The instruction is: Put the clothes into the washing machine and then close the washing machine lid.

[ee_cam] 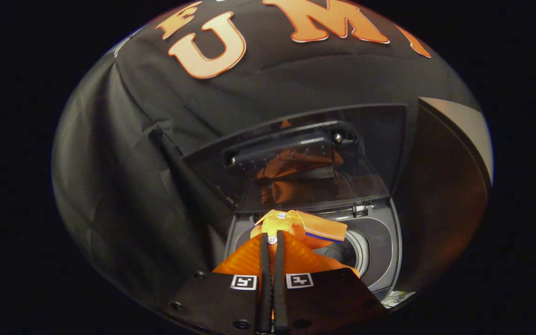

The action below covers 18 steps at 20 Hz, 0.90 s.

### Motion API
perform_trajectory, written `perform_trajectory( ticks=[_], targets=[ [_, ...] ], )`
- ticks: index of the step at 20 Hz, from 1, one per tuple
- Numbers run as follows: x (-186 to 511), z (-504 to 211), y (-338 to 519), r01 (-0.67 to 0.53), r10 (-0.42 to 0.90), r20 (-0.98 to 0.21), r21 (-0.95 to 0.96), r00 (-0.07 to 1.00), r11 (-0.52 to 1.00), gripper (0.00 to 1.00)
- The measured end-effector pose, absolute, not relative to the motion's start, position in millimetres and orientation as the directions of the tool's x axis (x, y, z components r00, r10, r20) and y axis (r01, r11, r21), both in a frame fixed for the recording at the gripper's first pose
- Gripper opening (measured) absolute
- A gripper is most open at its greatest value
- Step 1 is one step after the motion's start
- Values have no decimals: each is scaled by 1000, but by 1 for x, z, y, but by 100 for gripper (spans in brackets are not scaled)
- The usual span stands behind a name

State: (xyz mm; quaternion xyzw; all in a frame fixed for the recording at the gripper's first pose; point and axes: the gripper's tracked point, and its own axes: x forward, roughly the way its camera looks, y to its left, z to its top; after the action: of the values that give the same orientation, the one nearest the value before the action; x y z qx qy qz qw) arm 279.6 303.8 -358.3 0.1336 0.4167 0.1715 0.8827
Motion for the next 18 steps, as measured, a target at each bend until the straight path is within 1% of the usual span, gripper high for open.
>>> perform_trajectory(
  ticks=[2, 7, 14, 18],
  targets=[
    [279, -378, 305, -181, 399, -715, 365, 574, 913, 10],
    [281, -440, 304, -97, 361, -771, 367, 525, 925, 10],
    [287, -514, 304, -67, 300, -843, 303, 446, 951, 9],
    [285, -542, 304, -67, 258, -867, 254, 426, 965, 10]
  ],
)
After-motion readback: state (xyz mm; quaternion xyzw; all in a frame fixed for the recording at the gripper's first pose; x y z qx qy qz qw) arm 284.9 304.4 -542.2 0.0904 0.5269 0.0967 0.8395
